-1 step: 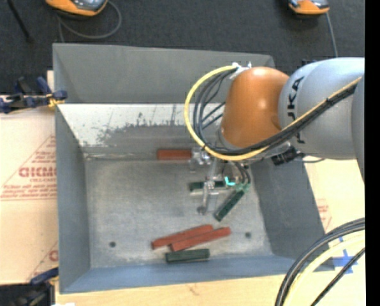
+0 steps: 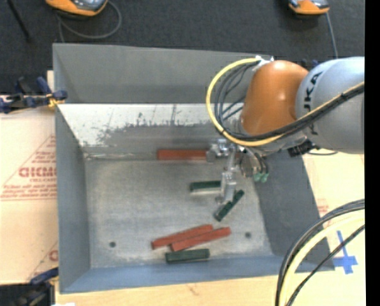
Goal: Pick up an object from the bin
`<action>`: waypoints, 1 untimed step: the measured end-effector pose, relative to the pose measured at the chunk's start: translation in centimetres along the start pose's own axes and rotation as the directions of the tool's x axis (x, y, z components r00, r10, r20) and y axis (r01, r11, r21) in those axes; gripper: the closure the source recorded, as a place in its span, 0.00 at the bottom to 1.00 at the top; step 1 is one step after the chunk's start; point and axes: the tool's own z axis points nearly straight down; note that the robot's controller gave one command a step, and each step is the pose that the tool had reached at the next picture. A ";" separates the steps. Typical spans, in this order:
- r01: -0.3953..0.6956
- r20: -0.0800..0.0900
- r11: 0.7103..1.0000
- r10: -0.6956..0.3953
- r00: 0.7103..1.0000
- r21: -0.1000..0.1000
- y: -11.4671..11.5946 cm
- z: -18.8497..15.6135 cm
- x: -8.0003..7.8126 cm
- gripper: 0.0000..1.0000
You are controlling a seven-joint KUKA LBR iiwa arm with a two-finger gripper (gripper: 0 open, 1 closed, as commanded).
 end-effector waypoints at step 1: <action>0.045 0.002 0.999 -0.045 0.999 -0.001 -1.5 0.1 -0.9 0.00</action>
Offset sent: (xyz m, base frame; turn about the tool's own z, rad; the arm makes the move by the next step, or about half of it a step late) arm 0.0076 -0.0129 -0.0023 -0.0476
